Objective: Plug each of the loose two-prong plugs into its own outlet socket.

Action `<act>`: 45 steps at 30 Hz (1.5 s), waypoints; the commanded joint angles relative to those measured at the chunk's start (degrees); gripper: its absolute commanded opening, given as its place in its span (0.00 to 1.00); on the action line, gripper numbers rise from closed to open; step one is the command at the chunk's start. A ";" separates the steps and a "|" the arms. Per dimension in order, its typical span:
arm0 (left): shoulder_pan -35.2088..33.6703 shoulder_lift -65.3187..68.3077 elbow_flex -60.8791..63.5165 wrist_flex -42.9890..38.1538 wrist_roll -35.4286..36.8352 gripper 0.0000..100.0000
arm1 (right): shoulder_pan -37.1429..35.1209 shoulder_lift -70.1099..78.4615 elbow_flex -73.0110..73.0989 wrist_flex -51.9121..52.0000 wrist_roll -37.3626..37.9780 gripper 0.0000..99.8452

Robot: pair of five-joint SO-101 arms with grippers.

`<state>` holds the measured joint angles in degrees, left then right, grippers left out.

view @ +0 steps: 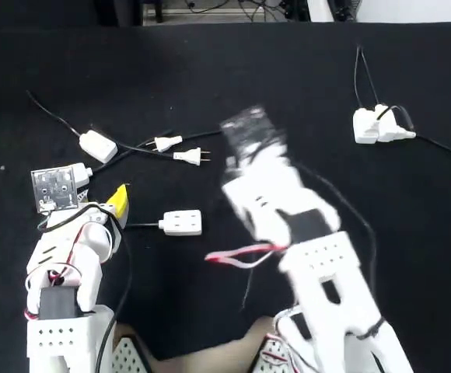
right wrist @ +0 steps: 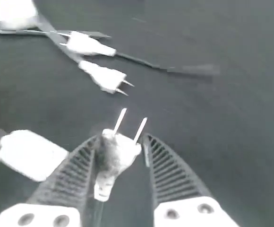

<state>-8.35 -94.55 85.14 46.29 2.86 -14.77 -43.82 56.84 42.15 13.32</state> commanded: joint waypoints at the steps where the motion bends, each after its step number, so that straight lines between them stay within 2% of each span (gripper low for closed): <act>1: -0.40 -0.62 -2.51 -1.05 0.44 0.23 | 4.04 8.13 -0.66 -3.60 0.70 0.01; 7: -0.40 -0.62 -2.42 -1.05 0.44 0.23 | 4.13 29.41 -10.15 -2.99 0.09 0.01; 10: -0.57 -0.62 -2.24 -1.05 0.44 0.23 | 4.13 34.59 -15.08 0.88 -2.46 0.01; 17: -0.57 -0.70 -2.33 -1.05 0.44 0.23 | 4.22 34.86 -23.34 11.52 -3.43 0.01; 26: -0.75 -0.70 -2.42 -1.05 0.44 0.23 | 2.64 34.86 -43.21 34.46 -3.52 0.01; 35: -0.84 -0.70 -2.33 -1.05 0.44 0.23 | 2.55 34.77 -60.97 50.81 -3.52 0.01; 40: -0.84 -0.70 -2.42 -1.05 0.35 0.23 | 2.55 31.52 -68.09 56.26 -3.52 0.01; 45: -0.84 -0.70 -2.42 -1.05 0.35 0.23 | -1.05 24.22 -69.93 58.29 -3.52 0.01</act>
<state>-8.70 -94.55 85.14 46.29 2.86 -12.84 -14.11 -9.36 99.12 10.24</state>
